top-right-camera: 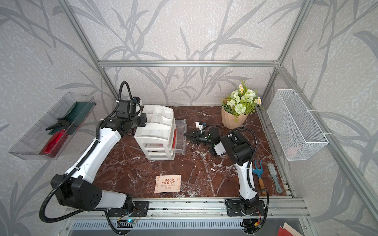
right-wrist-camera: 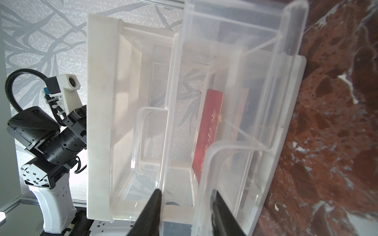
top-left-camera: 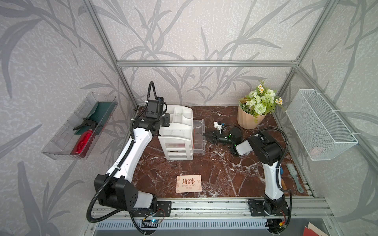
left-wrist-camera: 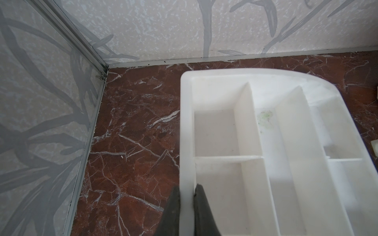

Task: Take the postcards out of the drawer
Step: Open the drawer in the storage box.

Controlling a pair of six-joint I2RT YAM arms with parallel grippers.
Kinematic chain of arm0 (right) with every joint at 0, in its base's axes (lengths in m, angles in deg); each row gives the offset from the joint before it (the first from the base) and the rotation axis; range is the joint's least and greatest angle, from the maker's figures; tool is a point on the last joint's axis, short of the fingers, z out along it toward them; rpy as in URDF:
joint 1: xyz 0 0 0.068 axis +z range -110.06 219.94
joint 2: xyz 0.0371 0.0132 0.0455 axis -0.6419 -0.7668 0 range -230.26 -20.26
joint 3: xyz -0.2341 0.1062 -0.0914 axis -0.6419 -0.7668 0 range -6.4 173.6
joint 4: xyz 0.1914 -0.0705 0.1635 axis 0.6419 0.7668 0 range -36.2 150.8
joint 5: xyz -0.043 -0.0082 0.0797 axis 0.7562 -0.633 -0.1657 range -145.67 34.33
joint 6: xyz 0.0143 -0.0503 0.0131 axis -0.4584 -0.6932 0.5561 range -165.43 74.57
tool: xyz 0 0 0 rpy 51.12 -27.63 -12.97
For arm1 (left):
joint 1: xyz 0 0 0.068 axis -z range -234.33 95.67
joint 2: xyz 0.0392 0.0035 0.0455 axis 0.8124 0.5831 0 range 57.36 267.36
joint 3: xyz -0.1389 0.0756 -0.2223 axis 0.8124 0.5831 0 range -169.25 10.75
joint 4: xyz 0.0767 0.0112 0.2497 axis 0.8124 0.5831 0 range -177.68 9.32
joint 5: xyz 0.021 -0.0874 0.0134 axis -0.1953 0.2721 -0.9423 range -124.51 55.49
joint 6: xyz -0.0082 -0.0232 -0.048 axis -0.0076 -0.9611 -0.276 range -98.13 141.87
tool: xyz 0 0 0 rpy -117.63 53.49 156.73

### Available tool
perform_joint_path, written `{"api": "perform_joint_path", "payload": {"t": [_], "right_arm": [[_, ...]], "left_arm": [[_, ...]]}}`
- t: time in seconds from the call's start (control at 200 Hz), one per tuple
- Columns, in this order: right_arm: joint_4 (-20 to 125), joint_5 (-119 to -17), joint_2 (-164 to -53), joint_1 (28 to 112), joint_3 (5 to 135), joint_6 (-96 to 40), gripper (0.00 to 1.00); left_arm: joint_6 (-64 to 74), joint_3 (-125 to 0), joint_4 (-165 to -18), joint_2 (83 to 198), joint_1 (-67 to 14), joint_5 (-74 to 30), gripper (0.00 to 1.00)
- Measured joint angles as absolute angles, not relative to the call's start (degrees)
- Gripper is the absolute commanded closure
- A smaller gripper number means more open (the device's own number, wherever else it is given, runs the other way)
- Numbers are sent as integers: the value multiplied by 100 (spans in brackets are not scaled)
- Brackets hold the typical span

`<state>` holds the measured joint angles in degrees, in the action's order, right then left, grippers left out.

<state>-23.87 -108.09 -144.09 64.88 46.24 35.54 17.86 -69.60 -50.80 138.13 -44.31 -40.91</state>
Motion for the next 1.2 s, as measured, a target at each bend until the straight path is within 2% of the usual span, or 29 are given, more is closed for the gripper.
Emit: {"api": "perform_joint_path", "payload": {"t": [1.2], "right_arm": [[-2284,-10927,-14057,6207,4181,3600,67]], "left_arm": [[1871,-6960,-5095,13820,-4361,-4084,100]]}}
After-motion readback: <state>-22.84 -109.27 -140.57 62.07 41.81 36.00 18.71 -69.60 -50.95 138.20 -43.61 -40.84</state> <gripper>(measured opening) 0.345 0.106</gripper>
